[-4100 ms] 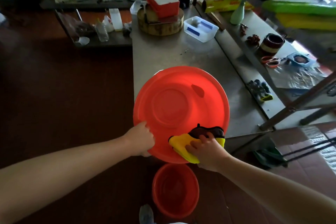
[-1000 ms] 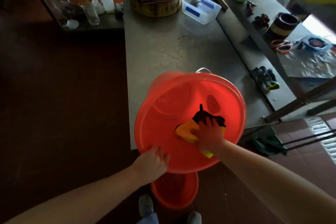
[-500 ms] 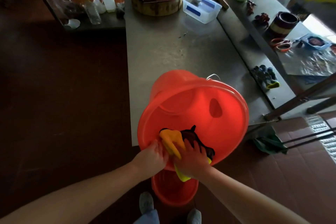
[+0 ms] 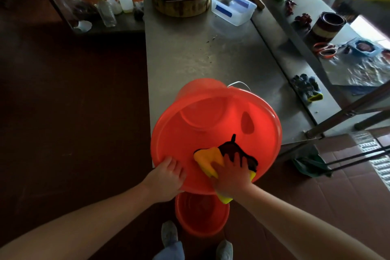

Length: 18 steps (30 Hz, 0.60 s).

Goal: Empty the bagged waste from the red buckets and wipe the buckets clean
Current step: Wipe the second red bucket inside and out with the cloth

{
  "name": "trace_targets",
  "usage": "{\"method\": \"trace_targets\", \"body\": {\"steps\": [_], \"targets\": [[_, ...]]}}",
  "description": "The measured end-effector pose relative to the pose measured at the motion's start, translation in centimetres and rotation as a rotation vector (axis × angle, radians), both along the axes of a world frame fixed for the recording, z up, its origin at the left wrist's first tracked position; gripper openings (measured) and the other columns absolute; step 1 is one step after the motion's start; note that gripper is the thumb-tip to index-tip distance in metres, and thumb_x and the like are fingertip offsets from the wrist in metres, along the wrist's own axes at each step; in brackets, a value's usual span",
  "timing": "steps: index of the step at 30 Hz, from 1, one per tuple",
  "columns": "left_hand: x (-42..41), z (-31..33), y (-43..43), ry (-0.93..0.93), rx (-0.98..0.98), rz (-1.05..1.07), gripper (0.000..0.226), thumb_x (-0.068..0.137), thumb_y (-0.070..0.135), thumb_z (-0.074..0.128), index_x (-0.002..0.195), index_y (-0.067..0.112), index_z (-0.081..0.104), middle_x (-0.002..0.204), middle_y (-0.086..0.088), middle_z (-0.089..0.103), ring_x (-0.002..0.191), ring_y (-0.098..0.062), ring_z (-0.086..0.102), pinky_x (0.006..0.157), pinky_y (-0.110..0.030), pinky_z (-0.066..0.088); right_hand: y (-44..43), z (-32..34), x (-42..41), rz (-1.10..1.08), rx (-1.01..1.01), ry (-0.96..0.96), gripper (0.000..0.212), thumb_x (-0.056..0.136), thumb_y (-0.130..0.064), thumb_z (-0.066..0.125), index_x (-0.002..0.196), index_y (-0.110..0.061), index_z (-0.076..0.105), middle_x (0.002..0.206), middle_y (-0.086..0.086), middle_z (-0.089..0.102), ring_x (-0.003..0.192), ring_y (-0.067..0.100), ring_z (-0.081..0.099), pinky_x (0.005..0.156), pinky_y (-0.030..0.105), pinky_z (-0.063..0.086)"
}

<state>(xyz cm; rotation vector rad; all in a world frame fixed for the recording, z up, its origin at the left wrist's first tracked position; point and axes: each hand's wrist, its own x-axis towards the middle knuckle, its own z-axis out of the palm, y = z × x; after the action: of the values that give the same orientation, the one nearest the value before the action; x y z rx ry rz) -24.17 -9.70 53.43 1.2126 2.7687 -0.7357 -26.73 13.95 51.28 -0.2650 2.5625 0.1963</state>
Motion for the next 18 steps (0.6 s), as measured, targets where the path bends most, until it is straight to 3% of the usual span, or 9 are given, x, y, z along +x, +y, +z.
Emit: {"method": "trace_targets", "body": {"steps": [4,8,14,18], "targets": [[-0.1,0.0,0.0,0.01,-0.034,0.015,0.066,0.081,0.069,0.061,0.111,0.011,0.073,0.11,-0.019,0.072,0.1,-0.036,0.068,0.092,-0.046,0.051,-4.4,-0.2,2.3,-0.107,-0.167,-0.083,0.065,0.096,-0.067,0.032,0.155,-0.047,0.016,0.167,0.007,0.015,0.15,0.045,0.011,0.116,0.061,0.013],[-0.3,0.1,-0.5,-0.017,-0.014,0.041,0.066,0.079,0.07,0.063,0.109,0.012,0.075,0.109,-0.017,0.073,0.1,-0.035,0.069,0.091,-0.045,0.053,-4.0,-0.3,2.6,-0.031,-0.183,0.012,0.064,0.096,-0.068,0.029,0.155,-0.048,0.016,0.167,0.005,0.019,0.151,0.041,0.015,0.117,0.057,0.013],[-0.3,-0.2,0.5,-0.012,0.015,-0.031,0.057,0.093,0.064,0.049,0.095,0.013,0.074,0.091,-0.012,0.074,0.08,-0.029,0.07,0.081,-0.039,0.056,2.0,0.6,-0.3,0.059,0.014,0.051,0.064,0.093,-0.068,0.037,0.152,-0.047,0.025,0.166,0.008,0.016,0.151,0.043,0.006,0.117,0.06,0.003],[-0.9,0.1,2.1,0.005,0.025,-0.053,0.04,0.085,0.056,0.063,0.079,0.017,0.071,0.073,-0.005,0.07,0.064,-0.023,0.066,0.069,-0.032,0.055,2.0,1.0,-0.8,0.033,0.094,0.025,0.064,0.096,-0.066,0.034,0.155,-0.044,0.023,0.167,0.012,0.01,0.15,0.048,-0.001,0.116,0.063,-0.004]]}}
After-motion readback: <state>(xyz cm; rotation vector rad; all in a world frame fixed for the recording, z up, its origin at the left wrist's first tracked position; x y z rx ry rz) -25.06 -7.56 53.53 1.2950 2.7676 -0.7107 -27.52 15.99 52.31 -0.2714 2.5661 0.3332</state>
